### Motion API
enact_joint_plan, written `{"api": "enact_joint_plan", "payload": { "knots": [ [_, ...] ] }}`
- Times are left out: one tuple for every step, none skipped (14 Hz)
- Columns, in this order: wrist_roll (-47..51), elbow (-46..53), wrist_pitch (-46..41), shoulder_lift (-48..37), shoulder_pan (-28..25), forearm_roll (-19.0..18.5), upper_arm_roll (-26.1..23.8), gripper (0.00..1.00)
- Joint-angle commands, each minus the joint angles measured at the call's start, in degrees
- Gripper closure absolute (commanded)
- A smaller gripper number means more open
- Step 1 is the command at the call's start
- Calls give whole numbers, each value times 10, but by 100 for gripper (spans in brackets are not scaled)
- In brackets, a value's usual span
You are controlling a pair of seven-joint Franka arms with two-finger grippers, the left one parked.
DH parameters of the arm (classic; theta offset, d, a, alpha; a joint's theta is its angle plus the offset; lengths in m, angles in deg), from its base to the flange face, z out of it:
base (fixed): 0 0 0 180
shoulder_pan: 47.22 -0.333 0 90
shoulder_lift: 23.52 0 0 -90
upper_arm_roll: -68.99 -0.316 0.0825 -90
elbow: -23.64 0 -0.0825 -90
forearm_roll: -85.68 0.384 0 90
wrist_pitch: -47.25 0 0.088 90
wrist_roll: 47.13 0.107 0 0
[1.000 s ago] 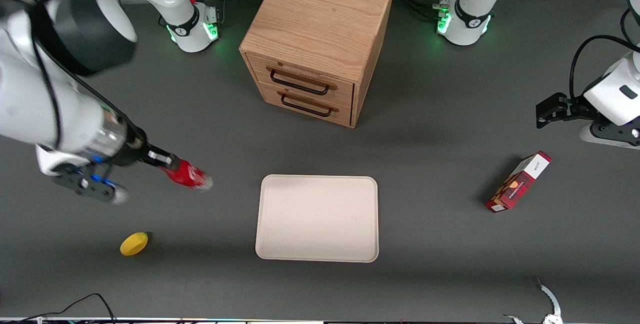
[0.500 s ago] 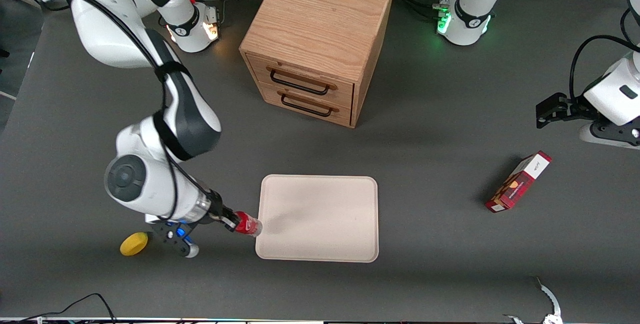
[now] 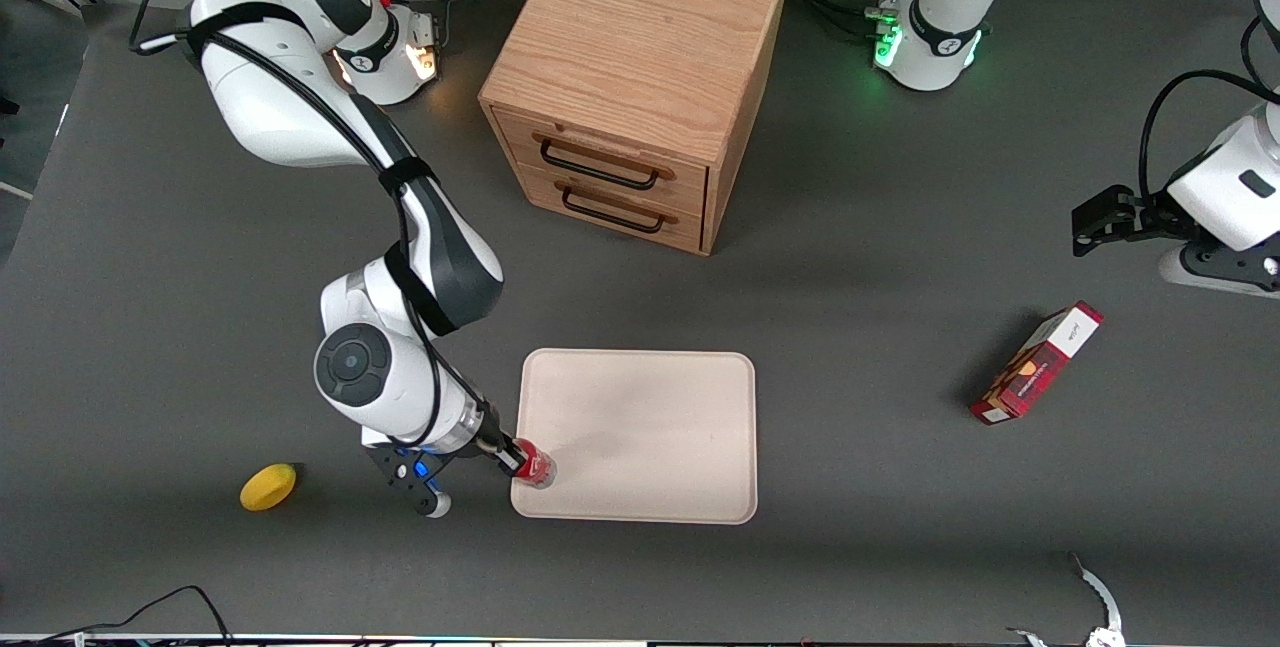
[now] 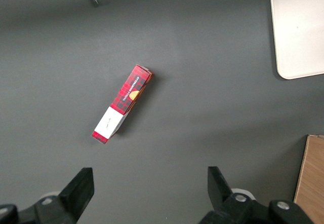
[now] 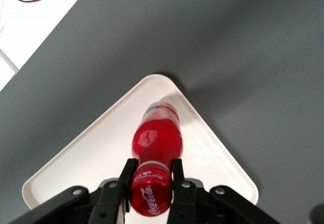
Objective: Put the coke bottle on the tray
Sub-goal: 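Lower the bottle onto the tray and open the right gripper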
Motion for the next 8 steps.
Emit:
{"api": "enact_joint_plan", "payload": {
  "knots": [
    [25, 27, 9, 23, -7, -24, -3, 71],
    [20, 27, 8, 24, -7, -24, -3, 12],
    [16, 27, 5, 24, -5, -24, -3, 0],
    [15, 27, 0, 21, -4, -25, -9, 0],
    [15, 28, -10, 15, -2, -25, -16, 0],
    [15, 29, -35, 2, 2, -26, -30, 0],
    [4, 28, -54, -25, 6, -29, -35, 0],
    [-13, 28, -87, -55, 9, -37, -39, 0]
  ]
}}
